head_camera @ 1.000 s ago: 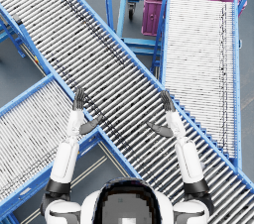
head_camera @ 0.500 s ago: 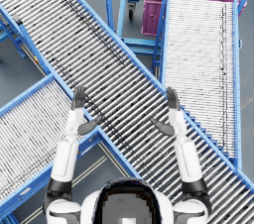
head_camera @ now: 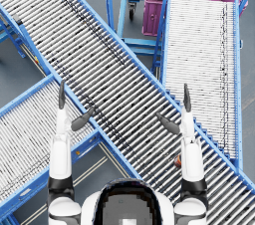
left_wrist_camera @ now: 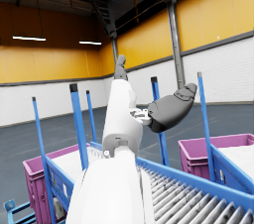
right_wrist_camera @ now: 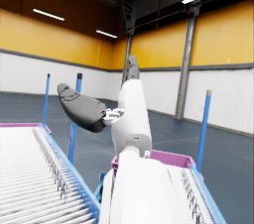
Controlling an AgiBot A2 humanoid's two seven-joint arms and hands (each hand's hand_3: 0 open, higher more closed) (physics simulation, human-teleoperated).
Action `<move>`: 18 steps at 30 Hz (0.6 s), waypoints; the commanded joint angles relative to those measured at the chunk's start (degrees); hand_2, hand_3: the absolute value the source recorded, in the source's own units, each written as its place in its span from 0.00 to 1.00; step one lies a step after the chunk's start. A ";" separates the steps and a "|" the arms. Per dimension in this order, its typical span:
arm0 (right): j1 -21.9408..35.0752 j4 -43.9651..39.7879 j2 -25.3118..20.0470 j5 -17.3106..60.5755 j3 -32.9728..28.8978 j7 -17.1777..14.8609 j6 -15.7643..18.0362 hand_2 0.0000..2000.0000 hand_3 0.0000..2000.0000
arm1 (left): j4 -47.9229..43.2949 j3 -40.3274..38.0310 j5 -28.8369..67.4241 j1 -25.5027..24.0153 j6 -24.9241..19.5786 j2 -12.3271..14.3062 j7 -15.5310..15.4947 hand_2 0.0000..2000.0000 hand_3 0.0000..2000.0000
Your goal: Pick up the oil and place it on the left assembly line, put the cola on the right, and keep Sprite still
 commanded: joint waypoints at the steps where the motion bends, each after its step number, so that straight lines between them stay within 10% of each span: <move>1: 2.24 1.72 -0.33 0.48 -2.18 0.00 0.00 0.00 0.00 | -1.66 -2.67 0.48 3.11 0.00 0.03 0.00 0.00 0.00; 18: 4.65 1.71 -1.36 1.68 -6.43 0.00 0.00 0.00 0.00 | -2.27 -6.09 1.68 4.35 0.00 0.62 0.00 0.00 0.00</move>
